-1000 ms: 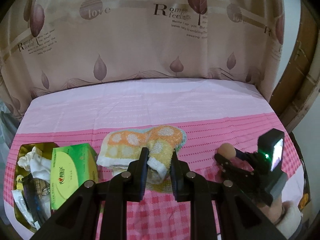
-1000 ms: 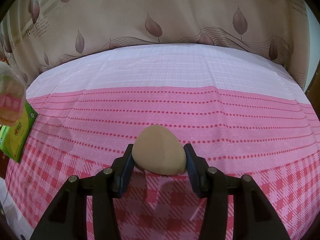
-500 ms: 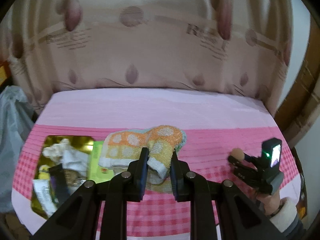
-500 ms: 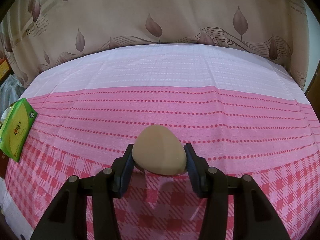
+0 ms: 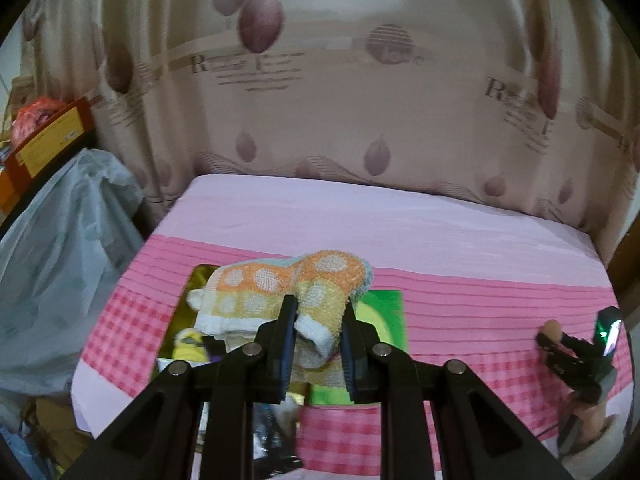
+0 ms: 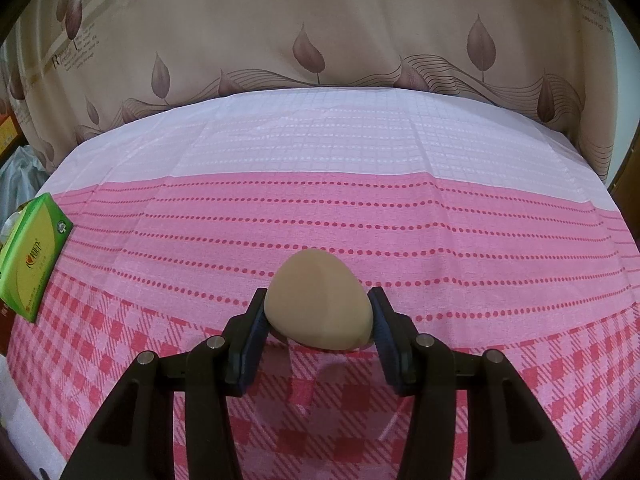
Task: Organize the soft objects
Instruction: 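Carry the towel into the gold tin and open the left gripper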
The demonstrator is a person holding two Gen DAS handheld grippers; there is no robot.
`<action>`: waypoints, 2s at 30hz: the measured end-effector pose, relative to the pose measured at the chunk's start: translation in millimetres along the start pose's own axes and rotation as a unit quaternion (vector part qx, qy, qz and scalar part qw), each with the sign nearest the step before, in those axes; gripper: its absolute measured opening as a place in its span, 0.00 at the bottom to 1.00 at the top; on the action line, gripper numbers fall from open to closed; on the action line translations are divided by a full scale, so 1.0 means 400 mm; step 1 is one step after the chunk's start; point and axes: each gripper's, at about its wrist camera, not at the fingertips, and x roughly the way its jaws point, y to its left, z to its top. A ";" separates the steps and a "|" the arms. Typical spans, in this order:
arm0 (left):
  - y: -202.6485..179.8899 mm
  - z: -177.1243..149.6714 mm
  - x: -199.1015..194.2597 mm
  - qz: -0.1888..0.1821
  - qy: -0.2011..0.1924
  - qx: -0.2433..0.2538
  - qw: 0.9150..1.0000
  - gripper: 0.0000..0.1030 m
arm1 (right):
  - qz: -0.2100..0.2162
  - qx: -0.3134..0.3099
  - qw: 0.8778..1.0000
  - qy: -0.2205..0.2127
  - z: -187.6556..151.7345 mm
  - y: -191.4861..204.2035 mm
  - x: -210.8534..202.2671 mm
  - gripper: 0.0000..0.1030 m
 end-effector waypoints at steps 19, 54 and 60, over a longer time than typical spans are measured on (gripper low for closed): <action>0.168 -0.010 0.125 0.073 0.032 -0.019 0.997 0.19 | -0.007 -0.008 1.000 0.001 -0.002 0.003 0.000 0.45; 0.161 -0.051 0.309 0.096 0.089 -0.004 0.991 0.30 | -0.015 -0.017 1.000 0.003 -0.007 0.007 0.003 0.46; 0.157 -0.049 0.292 0.096 0.080 -0.001 0.992 0.48 | -0.018 -0.020 1.000 0.003 -0.010 0.010 0.004 0.46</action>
